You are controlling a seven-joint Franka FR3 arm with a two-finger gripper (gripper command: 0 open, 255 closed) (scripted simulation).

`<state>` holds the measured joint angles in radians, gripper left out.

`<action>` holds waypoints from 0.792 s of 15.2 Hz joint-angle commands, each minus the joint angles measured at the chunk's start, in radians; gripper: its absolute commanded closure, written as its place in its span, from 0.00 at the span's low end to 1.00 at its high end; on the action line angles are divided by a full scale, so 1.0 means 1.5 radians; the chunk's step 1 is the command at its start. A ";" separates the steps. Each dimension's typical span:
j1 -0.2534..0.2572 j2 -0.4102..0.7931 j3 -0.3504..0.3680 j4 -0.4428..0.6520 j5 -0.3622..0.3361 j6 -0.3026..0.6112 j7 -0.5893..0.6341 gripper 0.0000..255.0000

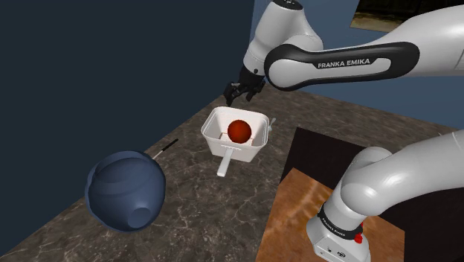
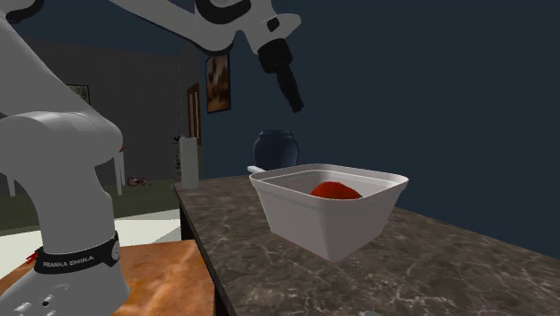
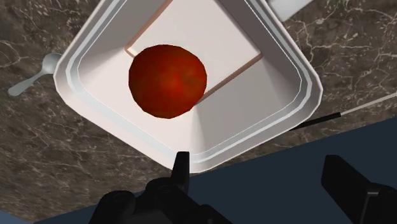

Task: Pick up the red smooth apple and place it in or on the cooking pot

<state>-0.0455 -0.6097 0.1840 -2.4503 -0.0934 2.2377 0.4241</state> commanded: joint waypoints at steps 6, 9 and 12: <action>0.009 -0.041 -0.001 0.049 0.010 -0.091 -0.006 0.00; 0.009 -0.041 -0.001 0.049 0.010 -0.091 -0.006 0.00; 0.009 -0.041 -0.001 0.049 0.010 -0.091 -0.006 0.00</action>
